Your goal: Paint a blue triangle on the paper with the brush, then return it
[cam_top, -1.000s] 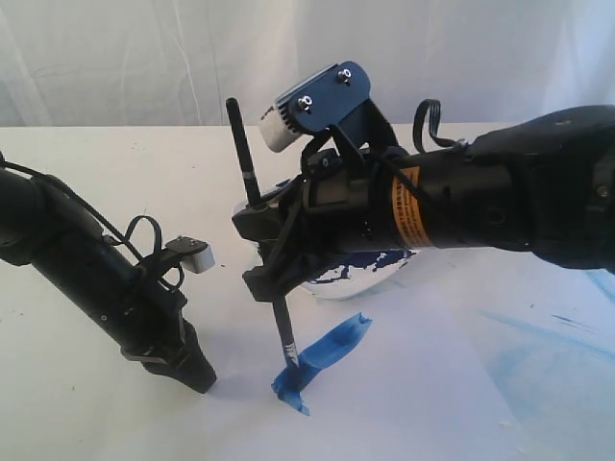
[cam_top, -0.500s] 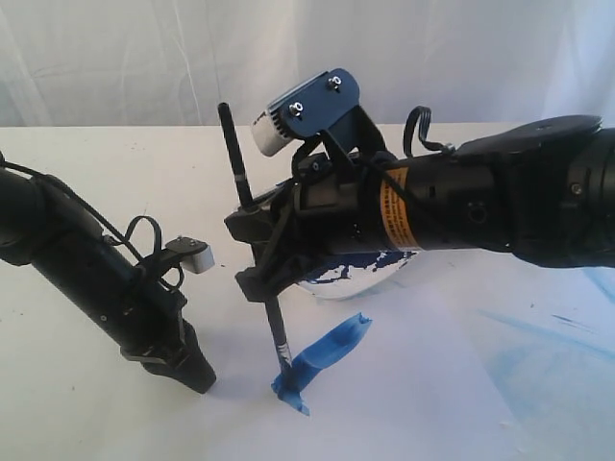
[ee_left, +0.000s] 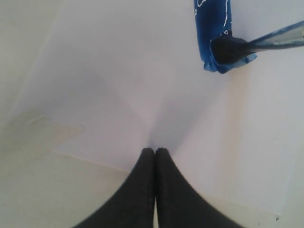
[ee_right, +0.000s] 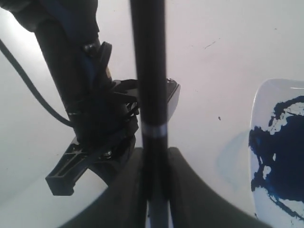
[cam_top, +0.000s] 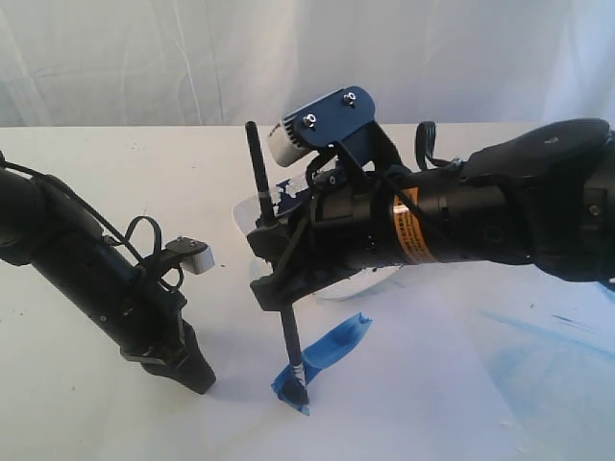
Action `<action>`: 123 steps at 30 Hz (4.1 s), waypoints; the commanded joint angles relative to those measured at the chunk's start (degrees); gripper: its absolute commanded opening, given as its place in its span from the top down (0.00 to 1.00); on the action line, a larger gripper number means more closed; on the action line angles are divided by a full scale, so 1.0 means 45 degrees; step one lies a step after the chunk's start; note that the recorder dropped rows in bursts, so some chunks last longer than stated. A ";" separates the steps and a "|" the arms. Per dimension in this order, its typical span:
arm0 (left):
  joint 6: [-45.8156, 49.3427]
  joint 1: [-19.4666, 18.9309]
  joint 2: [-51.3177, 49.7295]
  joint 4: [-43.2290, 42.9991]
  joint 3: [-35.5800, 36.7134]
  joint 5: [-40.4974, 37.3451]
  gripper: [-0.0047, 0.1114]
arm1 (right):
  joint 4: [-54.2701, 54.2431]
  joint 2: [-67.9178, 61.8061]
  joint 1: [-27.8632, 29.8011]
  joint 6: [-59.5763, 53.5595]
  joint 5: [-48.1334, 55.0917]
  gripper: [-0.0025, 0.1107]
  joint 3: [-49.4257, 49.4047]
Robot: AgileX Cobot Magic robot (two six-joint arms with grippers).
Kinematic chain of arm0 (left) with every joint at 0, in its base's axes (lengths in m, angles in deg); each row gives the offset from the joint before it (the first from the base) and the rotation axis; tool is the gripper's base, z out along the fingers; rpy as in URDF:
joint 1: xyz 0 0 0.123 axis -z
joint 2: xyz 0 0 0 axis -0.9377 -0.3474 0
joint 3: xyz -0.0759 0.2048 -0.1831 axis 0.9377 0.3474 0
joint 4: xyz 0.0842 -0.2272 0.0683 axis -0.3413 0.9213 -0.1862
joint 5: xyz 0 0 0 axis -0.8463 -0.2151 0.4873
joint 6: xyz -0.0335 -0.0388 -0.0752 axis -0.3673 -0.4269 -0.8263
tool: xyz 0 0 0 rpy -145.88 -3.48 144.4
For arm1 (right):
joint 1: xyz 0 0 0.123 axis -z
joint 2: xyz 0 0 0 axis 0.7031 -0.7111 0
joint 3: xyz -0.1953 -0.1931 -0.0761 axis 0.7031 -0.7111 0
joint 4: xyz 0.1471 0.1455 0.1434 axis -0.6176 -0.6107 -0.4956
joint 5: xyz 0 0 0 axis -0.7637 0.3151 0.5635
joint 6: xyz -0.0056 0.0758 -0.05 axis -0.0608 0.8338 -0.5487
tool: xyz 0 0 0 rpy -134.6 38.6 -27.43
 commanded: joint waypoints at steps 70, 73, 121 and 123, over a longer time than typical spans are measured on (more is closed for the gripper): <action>-0.0065 0.0069 -0.0027 0.0115 -0.0013 -0.0539 0.96 | 0.0198 0.5407 0.1295 0.2205 0.1413 0.98 -0.4565; -0.0065 0.0069 -0.0027 0.0115 -0.0013 -0.0568 0.96 | 0.0198 0.5407 0.1295 0.2239 0.1391 0.98 -0.4810; -0.0096 0.0069 -0.0027 0.0115 -0.0036 -0.0437 0.96 | -1.1907 0.3892 0.1123 -1.1378 0.1808 0.98 -0.0625; -0.0096 0.0069 -0.0027 0.0115 -0.0036 -0.0435 0.96 | -1.7490 0.3991 0.0398 -1.7897 0.4483 0.98 -0.0538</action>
